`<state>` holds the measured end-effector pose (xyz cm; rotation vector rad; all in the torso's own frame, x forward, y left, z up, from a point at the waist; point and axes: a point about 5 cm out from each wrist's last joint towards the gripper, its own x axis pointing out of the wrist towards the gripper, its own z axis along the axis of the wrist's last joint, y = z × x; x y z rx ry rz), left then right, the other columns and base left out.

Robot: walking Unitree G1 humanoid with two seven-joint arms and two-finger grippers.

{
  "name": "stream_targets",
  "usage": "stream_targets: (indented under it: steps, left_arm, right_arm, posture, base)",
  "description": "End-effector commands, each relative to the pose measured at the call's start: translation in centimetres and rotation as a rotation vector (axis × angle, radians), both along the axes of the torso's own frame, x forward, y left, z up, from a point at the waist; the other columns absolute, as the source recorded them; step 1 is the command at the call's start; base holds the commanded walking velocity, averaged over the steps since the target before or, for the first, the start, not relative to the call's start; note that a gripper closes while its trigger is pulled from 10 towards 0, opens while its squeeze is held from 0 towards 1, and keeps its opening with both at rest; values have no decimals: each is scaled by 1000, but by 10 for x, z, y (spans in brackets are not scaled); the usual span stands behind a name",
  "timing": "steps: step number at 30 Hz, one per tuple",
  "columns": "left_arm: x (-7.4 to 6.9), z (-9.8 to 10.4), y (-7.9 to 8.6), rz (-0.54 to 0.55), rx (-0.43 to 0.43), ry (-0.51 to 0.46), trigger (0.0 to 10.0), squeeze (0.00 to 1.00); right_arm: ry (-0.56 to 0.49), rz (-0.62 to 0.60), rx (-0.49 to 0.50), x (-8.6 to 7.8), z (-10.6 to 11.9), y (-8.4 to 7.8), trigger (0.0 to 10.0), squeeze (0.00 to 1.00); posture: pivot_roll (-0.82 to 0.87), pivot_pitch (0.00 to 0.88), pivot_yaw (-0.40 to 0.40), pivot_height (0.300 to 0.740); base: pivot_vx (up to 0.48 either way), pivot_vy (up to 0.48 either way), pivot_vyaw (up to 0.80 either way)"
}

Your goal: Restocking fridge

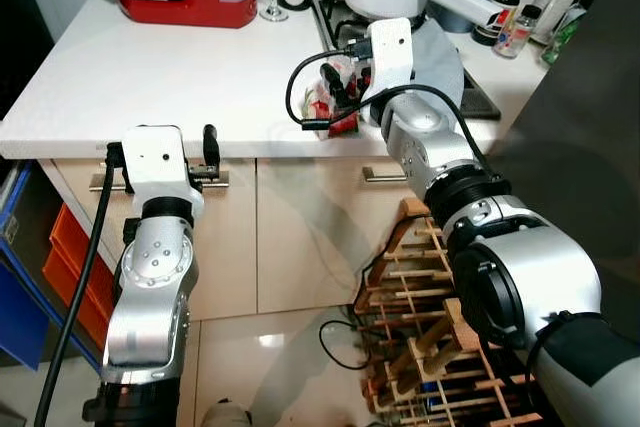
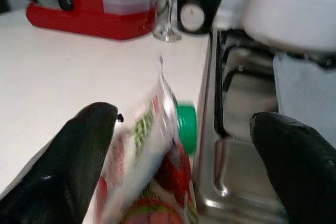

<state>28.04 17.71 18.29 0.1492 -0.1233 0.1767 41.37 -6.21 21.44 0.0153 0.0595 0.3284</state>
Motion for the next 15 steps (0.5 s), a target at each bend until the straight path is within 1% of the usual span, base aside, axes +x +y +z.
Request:
stream_targets:
  steps: [1, 2, 3, 4, 8, 12, 15]
  left_arm:
    - [-3, 2, -3, -22, 8, 5, 10000, 0]
    - [-3, 2, -3, -26, 12, 9, 10000, 0]
    - [-4, 3, -3, -28, 15, 13, 10000, 0]
    - [-4, 3, -2, -29, 17, 15, 10000, 0]
    - [-6, 2, -1, -31, 20, 30, 10000, 0]
    - [-8, 1, -7, -45, 15, 43, 10000, 0]
    - [-9, 0, -7, -46, 12, 47, 10000, 0]
  right_arm:
    - [-4, -19, 9, 1, 3, -2, 10000, 0]
    - [-3, -28, 2, 2, 2, -3, 7569, 0]
    - [-2, -35, -4, 2, 2, -4, 7569, 0]
    - [-1, -46, -9, 2, 2, -5, 0, 0]
    - [-2, -63, -1, 2, 2, -5, 0, 4]
    - [0, -63, 14, 2, 1, -4, 0, 4]
    - [0, -60, 20, 2, 2, -4, 0, 4]
  posture:
    - [210, 99, -81, 740]
    - [213, 101, -77, 740]
    - [214, 103, -75, 740]
    - [216, 108, -72, 740]
    - [207, 113, -69, 740]
    - [206, 124, -75, 740]
    - [204, 126, -78, 740]
  base:
    - [0, 0, 0]
    - [0, 0, 0]
    - [0, 0, 0]
    - [0, 0, 0]
    - [0, 0, 0]
    - [0, 0, 0]
    - [0, 0, 0]
